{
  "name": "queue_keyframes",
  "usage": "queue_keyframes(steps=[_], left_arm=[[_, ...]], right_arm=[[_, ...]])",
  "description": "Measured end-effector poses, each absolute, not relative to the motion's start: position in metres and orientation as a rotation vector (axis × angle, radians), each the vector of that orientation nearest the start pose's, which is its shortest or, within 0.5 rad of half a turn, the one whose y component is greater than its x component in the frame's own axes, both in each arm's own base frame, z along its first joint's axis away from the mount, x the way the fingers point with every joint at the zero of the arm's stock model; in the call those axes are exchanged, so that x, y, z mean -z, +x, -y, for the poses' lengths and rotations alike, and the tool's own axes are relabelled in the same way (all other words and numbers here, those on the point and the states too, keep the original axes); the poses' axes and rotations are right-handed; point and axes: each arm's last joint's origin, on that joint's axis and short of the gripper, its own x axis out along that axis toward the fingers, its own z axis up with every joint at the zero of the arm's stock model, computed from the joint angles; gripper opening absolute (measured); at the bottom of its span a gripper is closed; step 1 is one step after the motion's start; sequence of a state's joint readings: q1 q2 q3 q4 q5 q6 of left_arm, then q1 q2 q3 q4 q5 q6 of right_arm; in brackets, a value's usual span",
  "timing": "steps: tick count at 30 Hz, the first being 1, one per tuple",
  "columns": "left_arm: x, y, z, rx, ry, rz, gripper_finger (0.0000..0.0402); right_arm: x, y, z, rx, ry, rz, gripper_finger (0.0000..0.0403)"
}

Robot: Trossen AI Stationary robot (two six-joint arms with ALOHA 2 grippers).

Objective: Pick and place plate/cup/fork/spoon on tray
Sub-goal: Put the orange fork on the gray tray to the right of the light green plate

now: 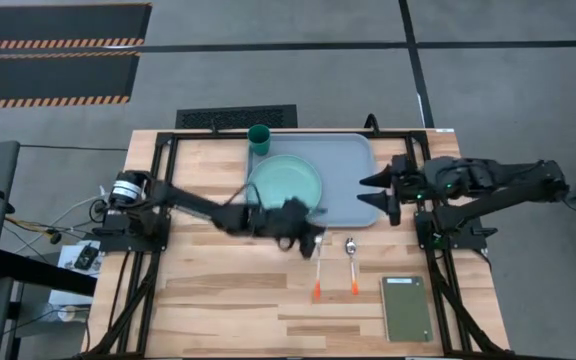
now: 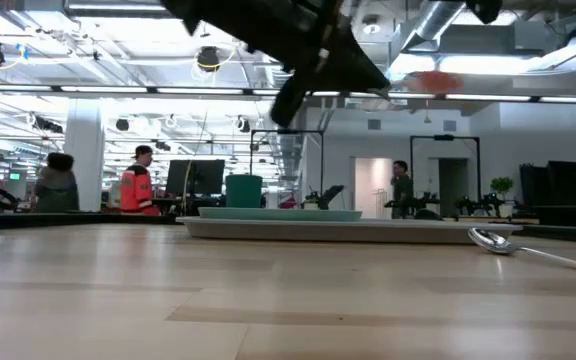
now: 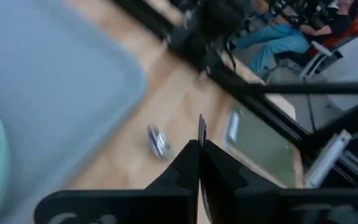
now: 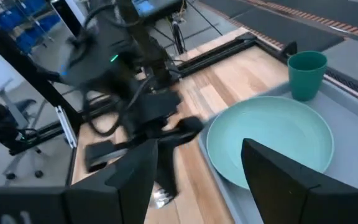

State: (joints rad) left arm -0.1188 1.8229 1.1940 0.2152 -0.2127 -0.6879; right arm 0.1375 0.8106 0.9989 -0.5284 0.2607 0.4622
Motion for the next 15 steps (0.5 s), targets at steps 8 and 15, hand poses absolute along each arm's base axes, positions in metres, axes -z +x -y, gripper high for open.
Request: queue_keyframes(steps=[8, 15], left_arm=[[-0.261, 0.424, -0.066, -0.215, -0.473, -0.248, 0.0000], [-0.285, 0.416, -0.131, -0.233, -0.373, -0.162, 0.0000]], right_arm=[[-0.371, 0.144, -0.012, 0.192, 0.394, -0.280, 0.0260], [-0.369, 0.144, -0.012, 0.199, 0.385, -0.303, 0.0260]])
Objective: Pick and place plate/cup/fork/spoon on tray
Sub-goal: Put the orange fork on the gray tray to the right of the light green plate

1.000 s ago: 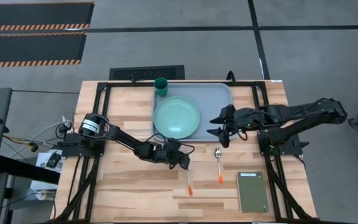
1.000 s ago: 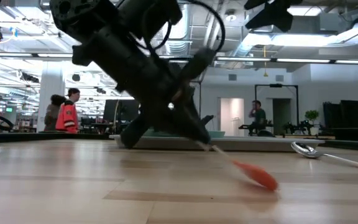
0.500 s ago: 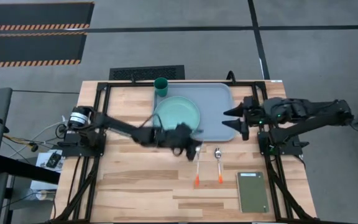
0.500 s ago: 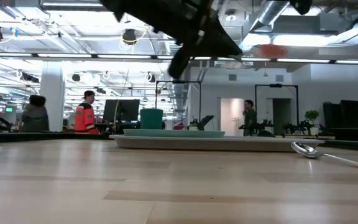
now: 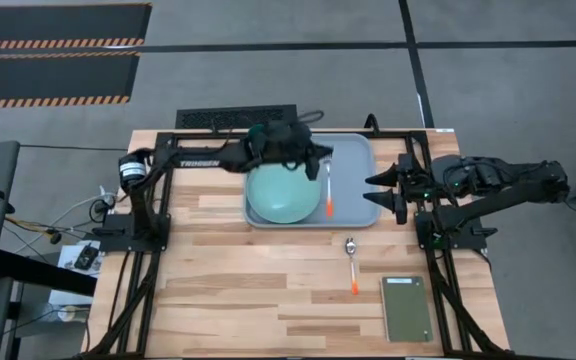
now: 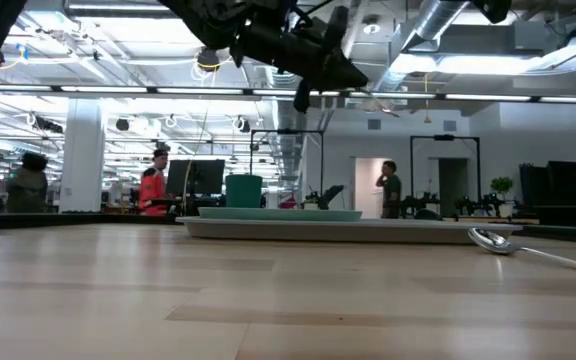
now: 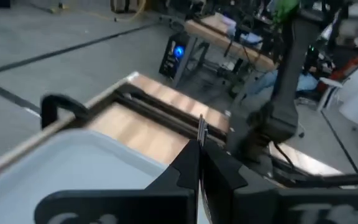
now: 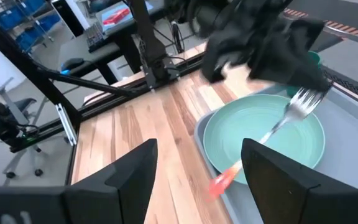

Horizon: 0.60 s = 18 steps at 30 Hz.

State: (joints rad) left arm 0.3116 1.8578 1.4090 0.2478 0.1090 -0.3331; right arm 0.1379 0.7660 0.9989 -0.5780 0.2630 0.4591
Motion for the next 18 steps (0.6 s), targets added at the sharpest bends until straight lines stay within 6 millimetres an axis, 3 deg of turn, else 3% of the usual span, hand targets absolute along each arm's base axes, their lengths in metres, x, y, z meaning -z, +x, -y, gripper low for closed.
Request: queue_keyframes(steps=[3, 8, 12, 18], left_arm=[[-0.281, 0.422, -0.147, -0.210, -0.367, -0.134, 0.0000], [-0.255, 0.458, -0.164, -0.171, -0.375, -0.195, 0.0000], [-0.249, 0.481, -0.179, -0.132, -0.371, -0.196, 0.0000], [-0.212, 0.489, -0.207, -0.127, -0.387, -0.307, 0.0000]], right_arm=[[-0.368, 0.146, -0.013, 0.200, 0.384, -0.309, 0.0260], [-0.368, 0.147, -0.013, 0.202, 0.383, -0.312, 0.0260], [-0.368, 0.147, -0.013, 0.202, 0.383, -0.313, 0.0260], [-0.368, 0.147, -0.013, 0.199, 0.362, -0.316, 0.0260]])
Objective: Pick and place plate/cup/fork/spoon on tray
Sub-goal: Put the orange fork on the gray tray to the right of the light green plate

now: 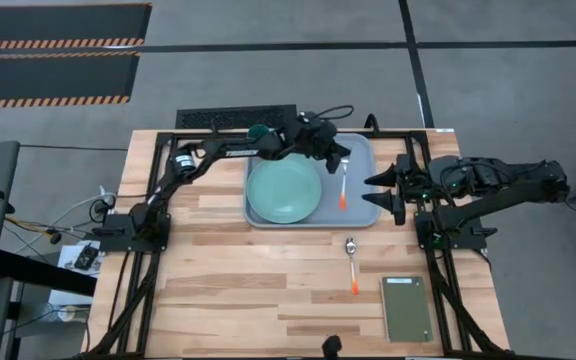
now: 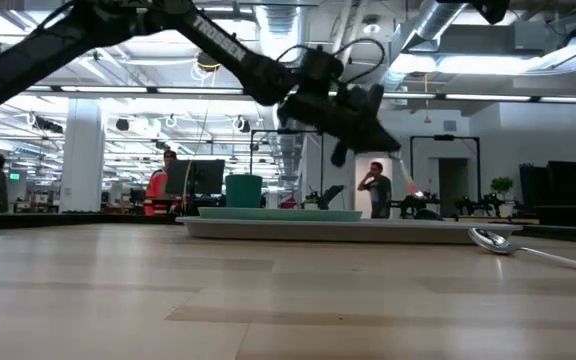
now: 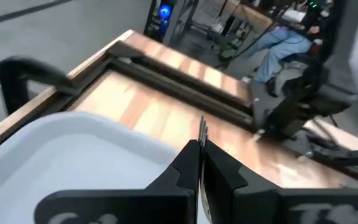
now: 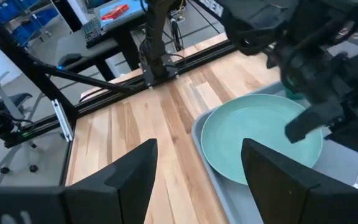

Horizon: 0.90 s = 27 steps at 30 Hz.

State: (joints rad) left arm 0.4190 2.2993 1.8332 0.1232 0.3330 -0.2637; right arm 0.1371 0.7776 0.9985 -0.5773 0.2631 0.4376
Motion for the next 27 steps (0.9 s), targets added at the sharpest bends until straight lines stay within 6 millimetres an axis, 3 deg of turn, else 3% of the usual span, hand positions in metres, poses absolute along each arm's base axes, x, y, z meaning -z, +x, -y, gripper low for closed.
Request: queue_keyframes(steps=[6, 11, 17, 27], left_arm=[[-0.203, 0.481, -0.226, -0.169, -0.365, -0.334, 0.0000], [-0.194, 0.480, -0.222, -0.176, -0.351, -0.367, 0.0000], [-0.163, 0.487, -0.213, -0.169, -0.376, -0.423, 0.0000], [-0.155, 0.481, -0.226, -0.283, -0.424, -0.448, 0.0000]], right_arm=[[-0.368, 0.147, -0.013, 0.198, 0.360, -0.316, 0.0260], [-0.368, 0.147, -0.013, 0.198, 0.357, -0.315, 0.0260], [-0.367, 0.148, -0.013, 0.198, 0.357, -0.316, 0.0260], [-0.367, 0.148, -0.013, 0.198, 0.358, -0.317, 0.0260]])
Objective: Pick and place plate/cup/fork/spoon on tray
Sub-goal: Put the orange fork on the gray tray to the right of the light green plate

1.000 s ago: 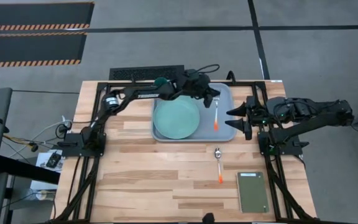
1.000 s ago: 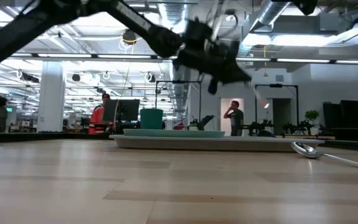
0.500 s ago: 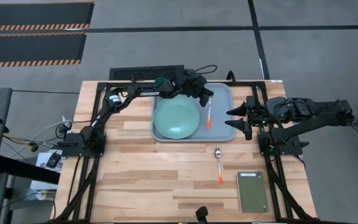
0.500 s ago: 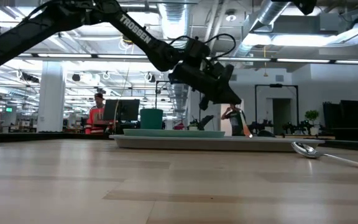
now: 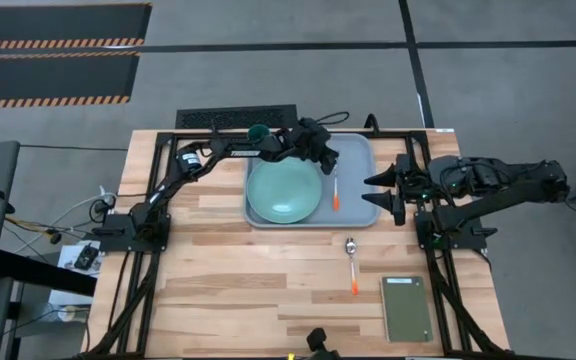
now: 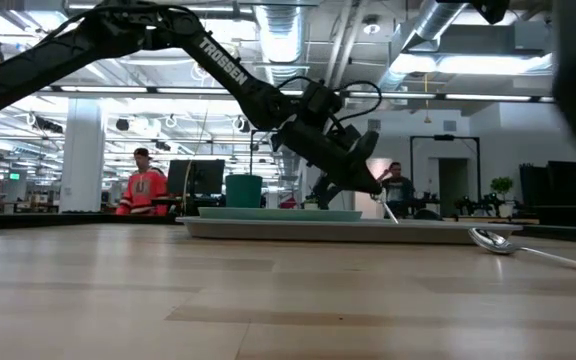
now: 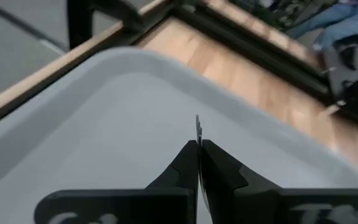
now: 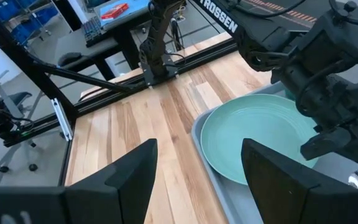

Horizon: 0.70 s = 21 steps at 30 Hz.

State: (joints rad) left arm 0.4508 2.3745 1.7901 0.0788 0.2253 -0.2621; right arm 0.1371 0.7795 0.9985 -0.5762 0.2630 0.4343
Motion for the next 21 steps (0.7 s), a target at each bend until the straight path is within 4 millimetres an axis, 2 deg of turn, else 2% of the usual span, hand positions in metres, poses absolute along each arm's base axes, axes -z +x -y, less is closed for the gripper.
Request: queue_keyframes(steps=[5, 21], left_arm=[[-0.1486, 0.4783, -0.2235, -0.337, -0.407, -0.525, 0.0002], [-0.1490, 0.4810, -0.2191, -0.398, -0.354, -0.522, 0.0052]], right_arm=[[-0.3674, 0.1477, -0.0128, 0.198, 0.358, -0.317, 0.0260], [-0.3674, 0.1477, -0.0128, 0.195, 0.341, -0.319, 0.0260]])
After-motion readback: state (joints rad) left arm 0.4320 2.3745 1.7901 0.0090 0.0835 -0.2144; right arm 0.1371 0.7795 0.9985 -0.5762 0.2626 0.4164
